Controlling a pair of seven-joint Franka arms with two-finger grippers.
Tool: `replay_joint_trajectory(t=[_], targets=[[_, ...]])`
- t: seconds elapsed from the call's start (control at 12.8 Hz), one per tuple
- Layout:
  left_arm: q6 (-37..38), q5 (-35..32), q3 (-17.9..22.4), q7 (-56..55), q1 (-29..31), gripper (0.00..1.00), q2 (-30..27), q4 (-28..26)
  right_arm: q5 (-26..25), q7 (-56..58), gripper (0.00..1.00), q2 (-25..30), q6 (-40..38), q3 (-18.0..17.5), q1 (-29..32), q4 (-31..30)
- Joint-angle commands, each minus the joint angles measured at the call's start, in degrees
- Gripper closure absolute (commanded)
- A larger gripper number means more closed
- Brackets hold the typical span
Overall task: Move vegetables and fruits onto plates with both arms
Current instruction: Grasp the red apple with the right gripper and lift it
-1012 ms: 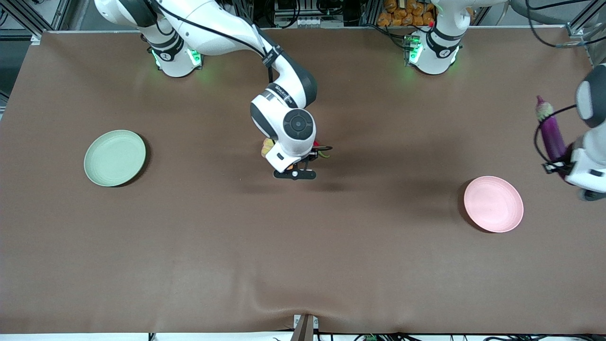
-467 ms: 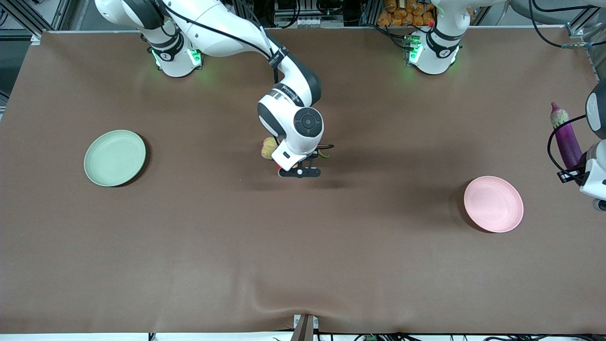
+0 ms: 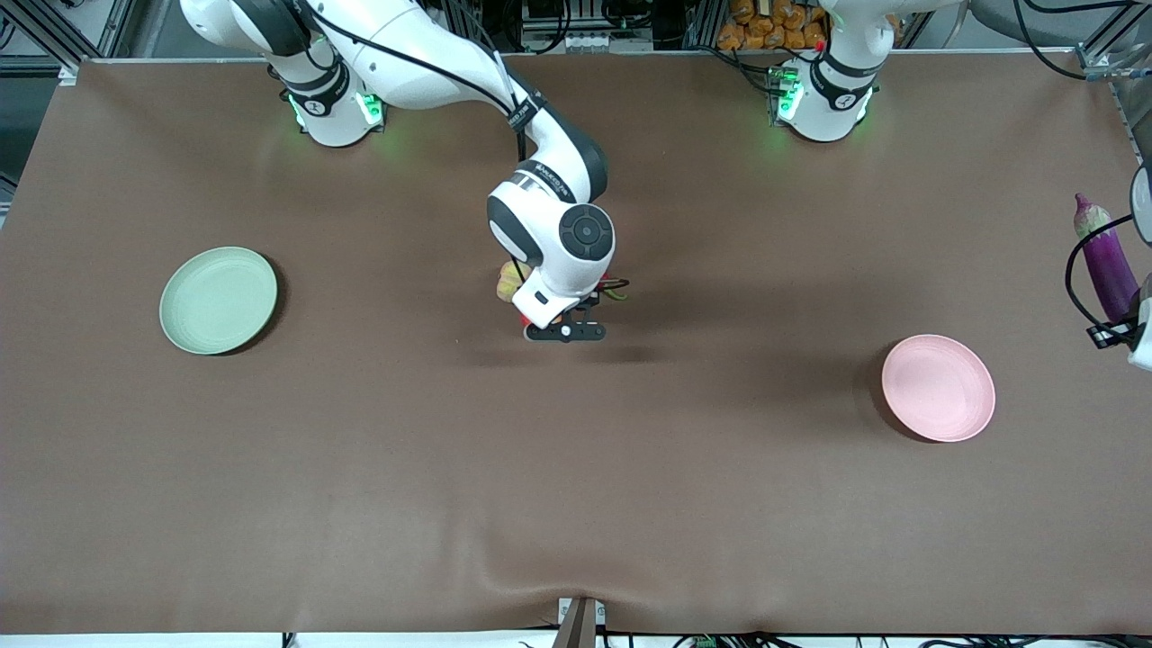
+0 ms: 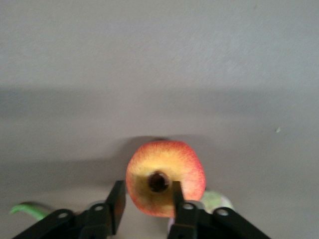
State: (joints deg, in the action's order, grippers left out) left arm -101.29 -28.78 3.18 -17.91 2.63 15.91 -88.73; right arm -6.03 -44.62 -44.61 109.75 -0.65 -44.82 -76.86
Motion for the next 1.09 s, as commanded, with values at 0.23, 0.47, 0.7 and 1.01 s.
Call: replay_joint_trajectory(t=[0.23,0.47,0.7,1.01], targets=[[1.35,-6.97,-0.9,-1.08,-0.34,1.0,-2.99,1.8,-7.23,1.82,0.0,-4.17,-0.24,-0.32,0.17,0.4],[1.44,-8.57,-0.98,-0.99,-0.78,1.0,-2.11,2.33,-9.77,3.47,0.0,-5.49,-1.8,-0.32,0.26,-0.39],[1.7,-8.83,-1.07,-1.08,-2.18,1.0,2.18,1.63,-10.05,6.03,0.15,-5.67,-3.05,-0.32,0.35,-0.66],[-0.39,-5.51,-1.25,2.51,-1.31,1.0,5.61,2.51,-9.26,8.74,1.0,-4.44,-8.57,-0.93,3.15,2.05]])
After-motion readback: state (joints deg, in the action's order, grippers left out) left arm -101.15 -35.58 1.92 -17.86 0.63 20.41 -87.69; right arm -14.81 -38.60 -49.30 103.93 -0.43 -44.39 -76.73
